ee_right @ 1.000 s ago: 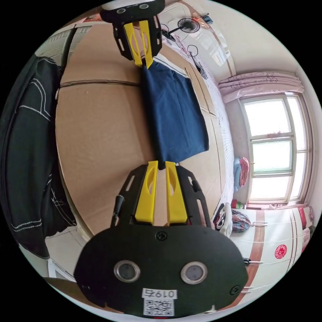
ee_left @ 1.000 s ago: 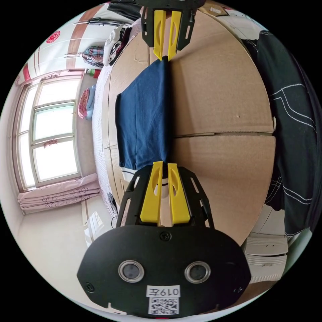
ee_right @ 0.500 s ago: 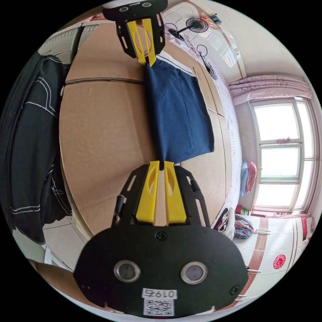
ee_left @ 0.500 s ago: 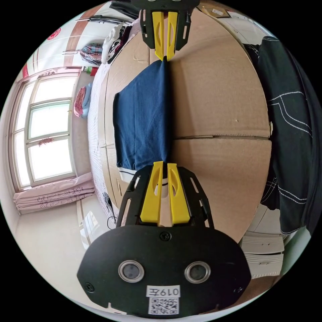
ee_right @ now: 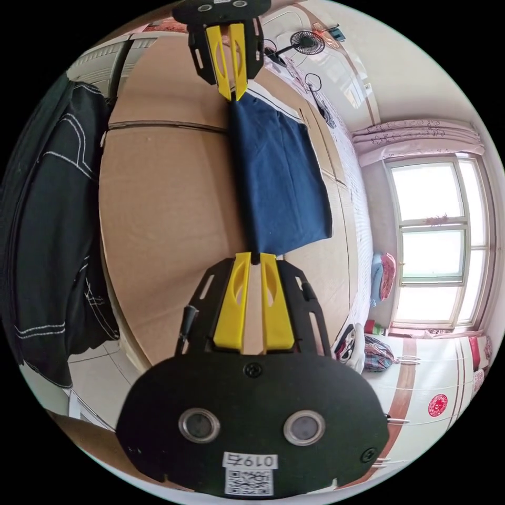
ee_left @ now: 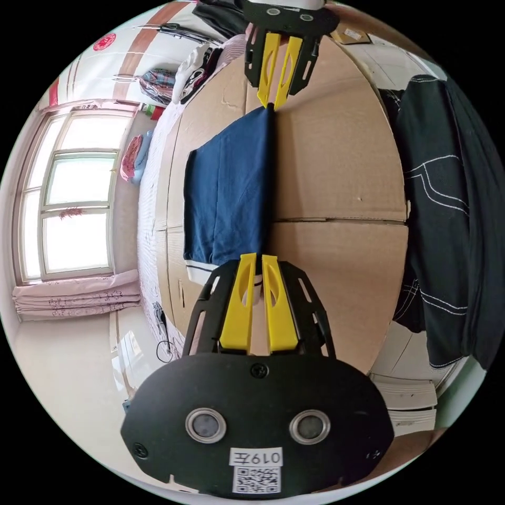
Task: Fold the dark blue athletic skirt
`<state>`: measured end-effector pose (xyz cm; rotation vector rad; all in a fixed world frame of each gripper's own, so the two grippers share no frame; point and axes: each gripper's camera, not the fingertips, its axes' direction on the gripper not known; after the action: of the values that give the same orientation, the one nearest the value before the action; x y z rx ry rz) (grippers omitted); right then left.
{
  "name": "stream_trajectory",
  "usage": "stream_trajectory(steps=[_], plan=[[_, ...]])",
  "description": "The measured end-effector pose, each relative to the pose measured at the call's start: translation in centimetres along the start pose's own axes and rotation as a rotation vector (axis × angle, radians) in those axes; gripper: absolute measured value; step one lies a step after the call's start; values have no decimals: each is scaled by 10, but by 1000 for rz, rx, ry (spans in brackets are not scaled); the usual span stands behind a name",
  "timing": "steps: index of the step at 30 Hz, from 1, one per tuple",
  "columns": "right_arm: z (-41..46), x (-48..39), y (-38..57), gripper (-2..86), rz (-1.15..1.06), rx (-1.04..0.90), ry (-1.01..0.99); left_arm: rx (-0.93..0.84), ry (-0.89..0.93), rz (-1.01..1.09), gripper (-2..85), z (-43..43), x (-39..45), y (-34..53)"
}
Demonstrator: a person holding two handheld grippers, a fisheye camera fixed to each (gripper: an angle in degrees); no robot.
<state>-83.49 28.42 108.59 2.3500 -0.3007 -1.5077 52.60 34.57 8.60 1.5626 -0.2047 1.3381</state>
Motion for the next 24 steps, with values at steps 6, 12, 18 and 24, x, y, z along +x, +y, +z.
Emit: stream_trajectory(steps=[6, 12, 18, 24], plan=[[-9, 50, 51, -5, 149, 135, -87, 42, 28, -199, 10, -3, -34, 52], [19, 133, 105, -6, 520, 190, -245, 74, 180, -528, 12, 23, -82, 102], [57, 200, 188, -5, 895, 167, -429, 97, 207, -655, 21, 28, -97, 145], [92, 260, 299, 67, 1181, 427, -899, 167, 364, -1023, 64, 41, -129, 228]])
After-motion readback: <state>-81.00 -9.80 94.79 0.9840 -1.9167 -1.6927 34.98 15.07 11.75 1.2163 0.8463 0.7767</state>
